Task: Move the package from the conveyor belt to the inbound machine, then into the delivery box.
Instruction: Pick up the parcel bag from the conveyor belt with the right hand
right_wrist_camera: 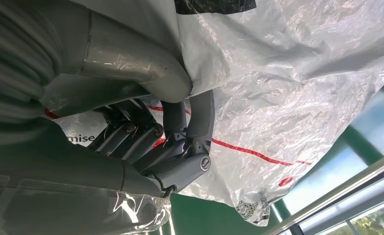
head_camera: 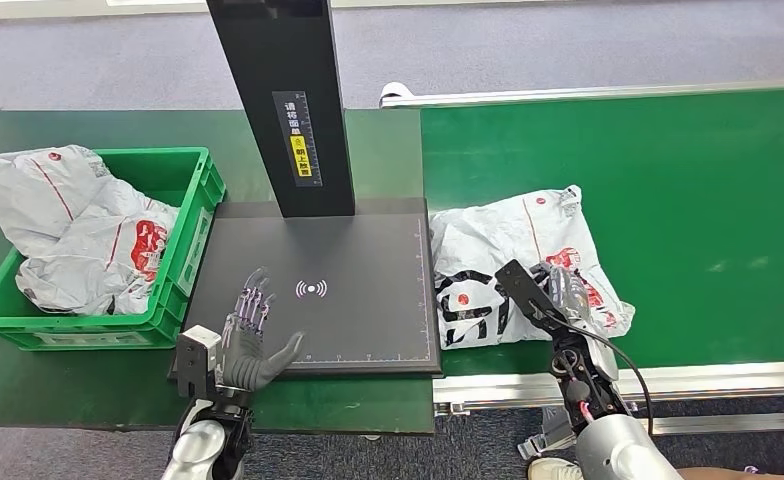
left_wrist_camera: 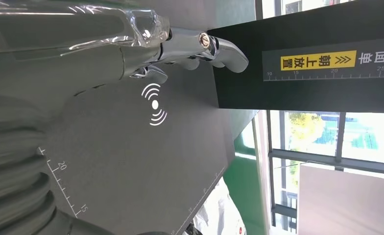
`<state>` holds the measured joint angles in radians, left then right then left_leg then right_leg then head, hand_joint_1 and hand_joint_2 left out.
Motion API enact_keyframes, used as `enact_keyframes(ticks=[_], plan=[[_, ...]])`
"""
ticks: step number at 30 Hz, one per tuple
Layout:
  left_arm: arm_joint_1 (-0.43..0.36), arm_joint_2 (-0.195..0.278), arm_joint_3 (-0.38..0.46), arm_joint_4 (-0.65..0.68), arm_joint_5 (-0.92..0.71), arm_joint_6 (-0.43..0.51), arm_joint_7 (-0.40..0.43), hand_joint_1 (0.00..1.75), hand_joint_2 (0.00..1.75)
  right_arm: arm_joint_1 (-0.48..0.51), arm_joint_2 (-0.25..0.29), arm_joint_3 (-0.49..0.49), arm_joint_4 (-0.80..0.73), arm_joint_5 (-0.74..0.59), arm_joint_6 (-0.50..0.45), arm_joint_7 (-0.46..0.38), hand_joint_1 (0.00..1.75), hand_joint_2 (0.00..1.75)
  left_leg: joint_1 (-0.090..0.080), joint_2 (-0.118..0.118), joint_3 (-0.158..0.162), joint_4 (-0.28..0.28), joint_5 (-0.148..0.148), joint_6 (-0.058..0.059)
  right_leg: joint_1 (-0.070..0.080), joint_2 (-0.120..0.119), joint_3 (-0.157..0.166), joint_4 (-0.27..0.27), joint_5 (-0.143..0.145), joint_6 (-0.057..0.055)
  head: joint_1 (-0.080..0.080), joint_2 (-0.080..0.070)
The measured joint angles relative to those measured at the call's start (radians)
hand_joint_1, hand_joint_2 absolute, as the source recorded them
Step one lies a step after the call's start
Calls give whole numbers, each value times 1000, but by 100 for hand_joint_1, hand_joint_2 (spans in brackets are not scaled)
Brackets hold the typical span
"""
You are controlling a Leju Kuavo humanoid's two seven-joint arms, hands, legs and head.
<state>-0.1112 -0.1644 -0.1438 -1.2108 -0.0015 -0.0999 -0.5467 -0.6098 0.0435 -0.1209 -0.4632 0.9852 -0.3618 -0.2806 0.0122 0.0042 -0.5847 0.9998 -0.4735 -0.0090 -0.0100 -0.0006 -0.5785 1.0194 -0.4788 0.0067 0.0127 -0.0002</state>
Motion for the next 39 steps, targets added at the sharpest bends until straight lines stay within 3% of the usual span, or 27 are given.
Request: enact_keyframes(ticks=[7,15,21,27,39], plan=[[0,1,2,0,-1,11,-4,0,175,34,16,-9,-98,-147,23,-111,175,175,0,0,0,0,0,0,0,0,0,0,0,0,0,0],[5,3,15,-10,-32,29,-10,0,175,204,18,76,-652,-241,4,-57,175,175,0,-1,-1,0,0,0,0,0,-1,0,0,0,0,0],[0,4,20,-40,-41,42,-12,0,175,210,-32,141,-947,-283,24,-27,175,175,0,0,0,0,0,0,0,0,0,0,0,0,0,0],[-9,4,29,-61,-48,55,-19,0,175,167,-48,197,-1037,-298,30,-27,175,175,0,0,1,0,0,0,0,0,1,0,0,0,0,0],[-31,8,45,-72,-61,81,-40,0,175,133,-54,255,-1057,-326,55,-34,175,175,0,0,0,0,0,0,0,0,1,0,0,0,0,0]])
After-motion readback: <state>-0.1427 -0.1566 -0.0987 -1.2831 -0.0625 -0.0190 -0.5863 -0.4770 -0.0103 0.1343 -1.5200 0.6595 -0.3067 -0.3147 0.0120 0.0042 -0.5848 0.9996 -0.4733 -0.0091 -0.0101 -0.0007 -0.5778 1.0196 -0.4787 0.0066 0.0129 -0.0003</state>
